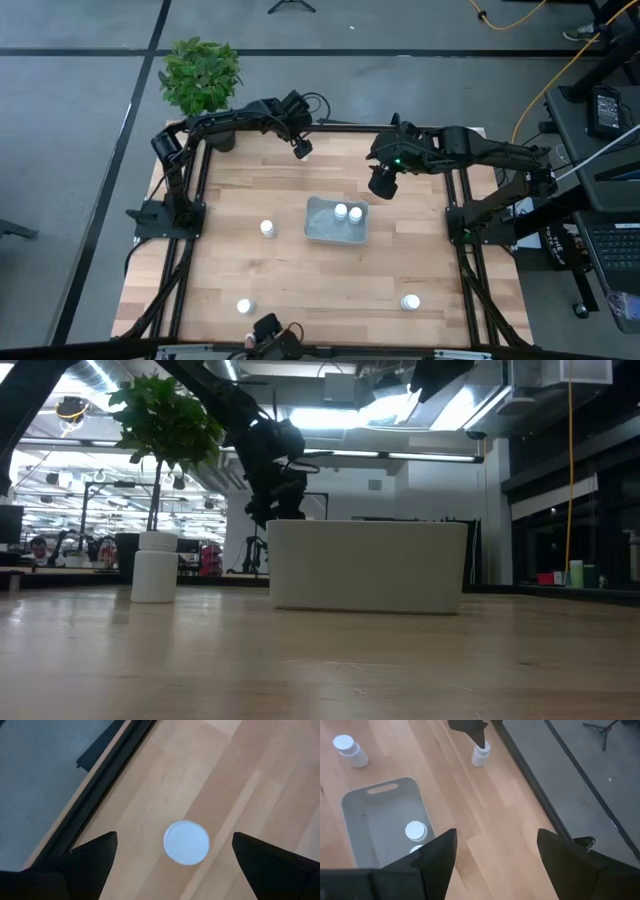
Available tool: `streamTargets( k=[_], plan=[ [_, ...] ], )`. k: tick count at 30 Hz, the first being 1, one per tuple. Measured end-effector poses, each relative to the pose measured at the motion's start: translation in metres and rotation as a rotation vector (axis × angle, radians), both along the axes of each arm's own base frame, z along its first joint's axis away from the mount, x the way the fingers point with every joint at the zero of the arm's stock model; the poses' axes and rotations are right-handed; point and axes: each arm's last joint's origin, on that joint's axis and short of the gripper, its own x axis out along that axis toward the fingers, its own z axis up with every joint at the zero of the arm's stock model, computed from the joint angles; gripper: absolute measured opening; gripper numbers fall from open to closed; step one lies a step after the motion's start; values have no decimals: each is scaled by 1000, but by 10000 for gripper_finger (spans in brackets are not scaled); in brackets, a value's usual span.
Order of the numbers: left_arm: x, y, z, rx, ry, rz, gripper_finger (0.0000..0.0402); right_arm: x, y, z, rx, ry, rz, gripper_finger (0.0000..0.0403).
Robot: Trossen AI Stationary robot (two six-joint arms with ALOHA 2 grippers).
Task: Pick and place pill bottles into a basket
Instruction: Put the white pill bottle into the gray bin
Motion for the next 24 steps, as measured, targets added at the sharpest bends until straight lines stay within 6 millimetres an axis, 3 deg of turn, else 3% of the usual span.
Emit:
streamTargets(
  k=[11,24],
  plan=[
    [-2,1,-6,-47,0,-23,391,2,0,1,-1,-28,-1,275],
    [7,4,-40,-106,62,-25,387,2,0,2,10,-42,-18,275]
  ],
)
